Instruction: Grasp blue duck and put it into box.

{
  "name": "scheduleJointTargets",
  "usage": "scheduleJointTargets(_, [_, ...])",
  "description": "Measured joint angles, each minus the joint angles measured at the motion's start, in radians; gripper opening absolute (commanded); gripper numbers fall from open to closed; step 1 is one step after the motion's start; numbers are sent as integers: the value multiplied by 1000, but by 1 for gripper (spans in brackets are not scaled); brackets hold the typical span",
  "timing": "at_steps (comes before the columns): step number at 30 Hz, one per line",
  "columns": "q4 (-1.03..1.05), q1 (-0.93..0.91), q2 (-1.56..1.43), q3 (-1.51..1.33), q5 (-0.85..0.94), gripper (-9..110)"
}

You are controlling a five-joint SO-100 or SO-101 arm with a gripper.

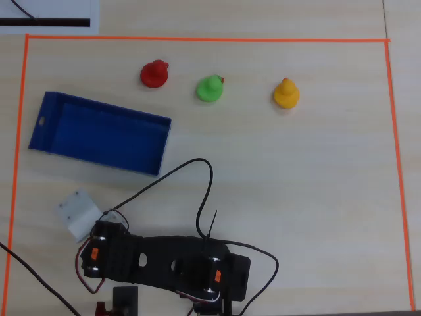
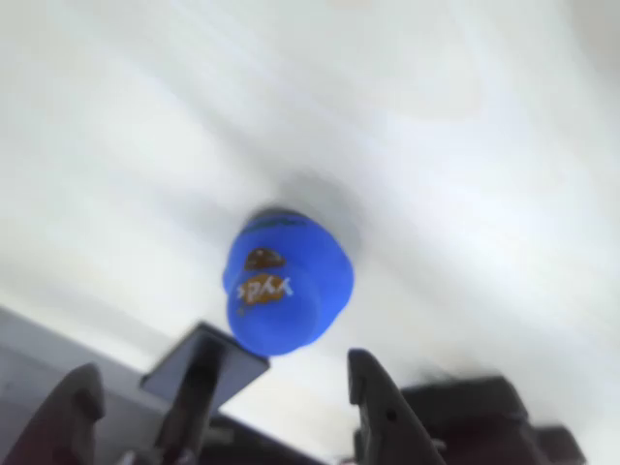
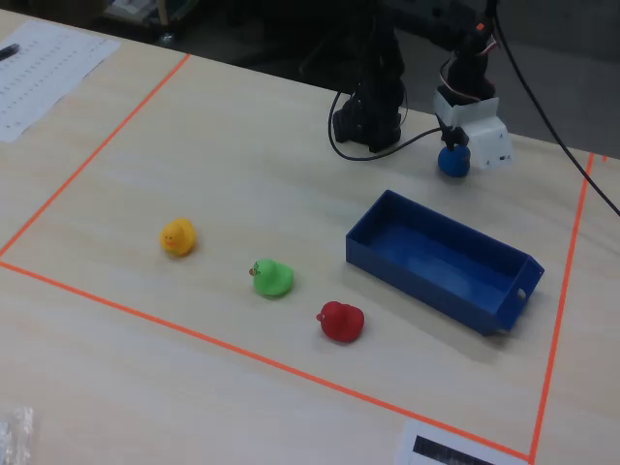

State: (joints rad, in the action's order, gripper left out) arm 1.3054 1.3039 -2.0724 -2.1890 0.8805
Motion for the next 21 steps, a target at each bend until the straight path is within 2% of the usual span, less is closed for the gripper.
scheduleJointTargets(21, [-156,14,-51,-247,-77,33])
